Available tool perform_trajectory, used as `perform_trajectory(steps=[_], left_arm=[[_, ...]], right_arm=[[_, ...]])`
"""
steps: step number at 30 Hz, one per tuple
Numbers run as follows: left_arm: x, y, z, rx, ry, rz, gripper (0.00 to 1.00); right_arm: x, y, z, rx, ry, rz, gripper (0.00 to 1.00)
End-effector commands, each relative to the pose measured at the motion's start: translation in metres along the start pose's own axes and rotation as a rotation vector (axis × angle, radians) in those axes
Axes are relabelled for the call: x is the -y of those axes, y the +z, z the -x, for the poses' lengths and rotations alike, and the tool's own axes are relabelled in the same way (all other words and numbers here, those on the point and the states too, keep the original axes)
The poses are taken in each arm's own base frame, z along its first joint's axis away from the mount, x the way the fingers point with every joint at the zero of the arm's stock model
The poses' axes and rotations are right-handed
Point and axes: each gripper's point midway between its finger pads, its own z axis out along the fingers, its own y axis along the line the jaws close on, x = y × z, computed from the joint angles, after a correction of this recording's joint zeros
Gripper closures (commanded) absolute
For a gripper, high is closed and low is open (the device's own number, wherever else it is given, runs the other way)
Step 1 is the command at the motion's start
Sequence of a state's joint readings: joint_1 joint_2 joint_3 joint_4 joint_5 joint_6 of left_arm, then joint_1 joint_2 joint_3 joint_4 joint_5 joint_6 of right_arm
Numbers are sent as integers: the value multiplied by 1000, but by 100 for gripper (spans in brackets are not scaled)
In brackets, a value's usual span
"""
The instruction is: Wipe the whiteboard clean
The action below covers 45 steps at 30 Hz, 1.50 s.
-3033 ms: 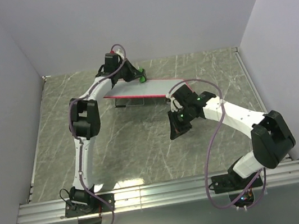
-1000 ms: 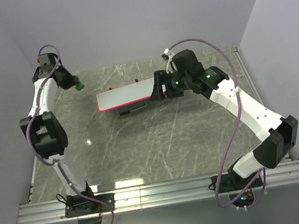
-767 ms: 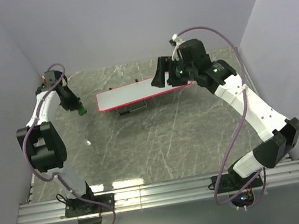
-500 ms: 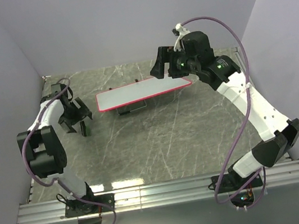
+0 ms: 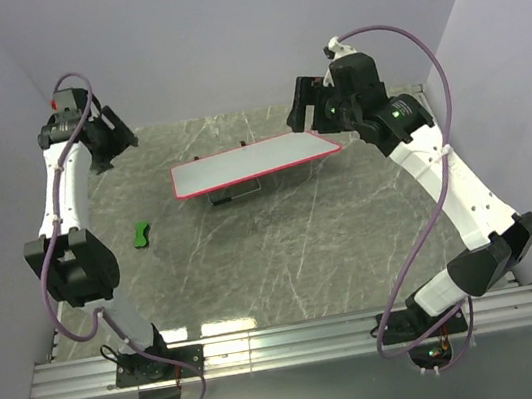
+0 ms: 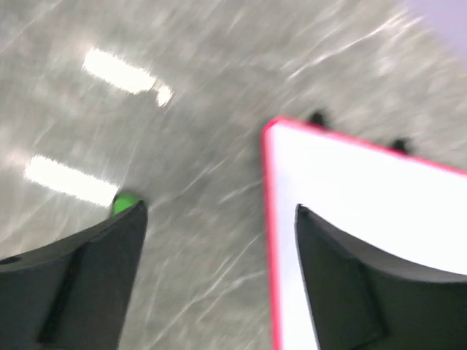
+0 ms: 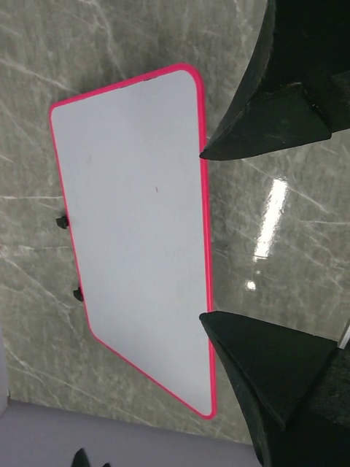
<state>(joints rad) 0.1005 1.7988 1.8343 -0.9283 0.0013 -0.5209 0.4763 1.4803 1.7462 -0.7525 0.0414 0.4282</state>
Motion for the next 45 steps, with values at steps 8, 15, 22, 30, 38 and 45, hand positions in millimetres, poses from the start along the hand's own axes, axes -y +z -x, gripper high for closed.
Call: perform_trajectory(steps=[8,15,22,30,38,45], left_arm=[[124,-47,23,37,-36,-453,19],[138,-37,29,-75,-106,-411,20],[154,-31,10,-117,-83,-434,20],[176,-45,-4,-147,-3,-508,17],[188,-68,-18,-238,-21,-602,11],[200,-85,-15,-261,-46,-690,11]], right_arm=[[3,-23,-19,-63,15,27,10],[3,-19,-24,-107,-5,27,11],[8,-20,-26,-104,-20,18,11],[12,-16,-31,-118,-26,15,11],[19,-19,-33,-113,-30,-2,11],[19,-18,-38,-122,-22,10,11]])
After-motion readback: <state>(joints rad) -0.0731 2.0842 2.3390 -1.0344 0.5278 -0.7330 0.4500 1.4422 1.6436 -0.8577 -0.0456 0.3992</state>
